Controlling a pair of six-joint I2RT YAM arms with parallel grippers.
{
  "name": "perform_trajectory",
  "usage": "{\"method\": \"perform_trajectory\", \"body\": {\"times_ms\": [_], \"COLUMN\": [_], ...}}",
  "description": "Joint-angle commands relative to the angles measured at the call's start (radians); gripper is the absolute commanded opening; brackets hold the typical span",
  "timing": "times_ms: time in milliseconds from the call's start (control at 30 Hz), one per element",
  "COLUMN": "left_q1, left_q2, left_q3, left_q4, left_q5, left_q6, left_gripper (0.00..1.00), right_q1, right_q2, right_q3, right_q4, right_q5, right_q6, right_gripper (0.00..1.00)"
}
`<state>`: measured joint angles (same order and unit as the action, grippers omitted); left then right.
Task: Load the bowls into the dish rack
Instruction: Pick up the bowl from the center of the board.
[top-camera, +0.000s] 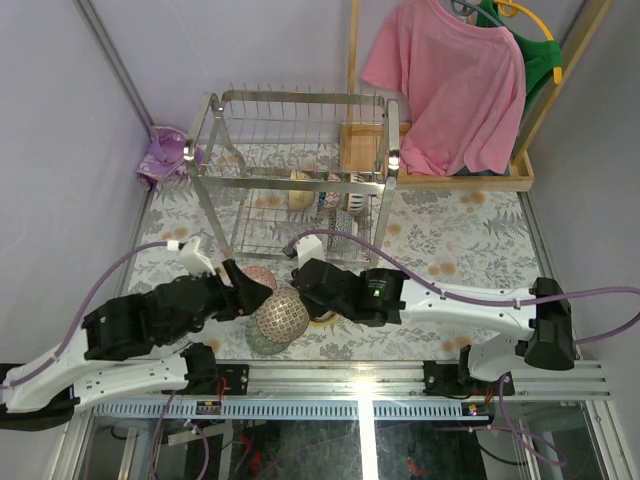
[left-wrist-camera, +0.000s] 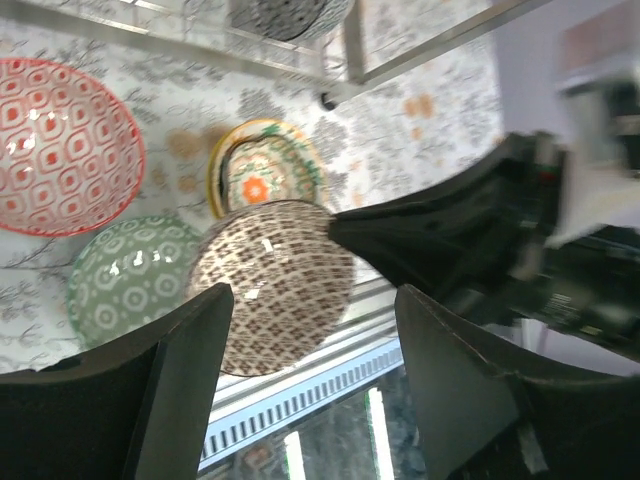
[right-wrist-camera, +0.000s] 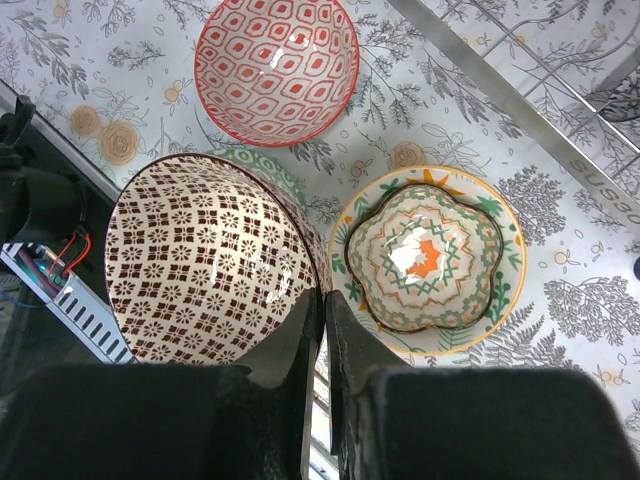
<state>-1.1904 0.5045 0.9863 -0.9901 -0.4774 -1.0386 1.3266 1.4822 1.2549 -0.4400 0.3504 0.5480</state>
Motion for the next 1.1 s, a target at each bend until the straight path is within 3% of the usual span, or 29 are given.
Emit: {"method": "perform_trajectory", "body": {"times_ms": [0, 200, 567, 633, 800, 967, 1067], "left_q1": [-0.006, -0.006, -0.006, -0.006, -0.006, -0.005, -0.006], "left_q2": [0.089, 0.116, 0.191, 0.193, 0.195, 0.206, 0.206], "left_q3": [-0.026, -0.076, -0.150, -0.163, -0.193, -0.201, -0.206], "left_q4": [-0.085, -0.060, 0.018, 0.026, 0.067, 0.088, 0.101], "left_q5": [-0.046, -0.014, 0.011, 0.013, 0.022, 0.023, 0.020], "left_q6": [-0.035, -0.024, -0.016, -0.019, -0.026, -0.028, -0.024], "left_gripper": [0.63, 0.54, 0.51, 0.45, 0.14, 0.00, 0.00], "right_q1": [-0.008, -0.017, -0.024, -0.025, -0.026, -0.026, -0.026], "right_q2": [-0.090, -0.145, -0.181, -0.183, -0.175, -0.152, -0.138], "right_q3": [-0.007, -0.046, -0.058, -0.057, -0.054, -0.049, -0.045], "right_q4": [0.021, 0.028, 0.058, 0.062, 0.079, 0.095, 0.102], "right_q5": [0.020, 0.005, -0.017, -0.019, -0.037, -0.053, -0.058], "right_q6": [-0.008, -0.006, -0.004, -0.004, 0.001, 0.006, 0.007], "right_gripper": [0.00, 0.00, 0.00, 0.00, 0.00, 0.00, 0.00]}}
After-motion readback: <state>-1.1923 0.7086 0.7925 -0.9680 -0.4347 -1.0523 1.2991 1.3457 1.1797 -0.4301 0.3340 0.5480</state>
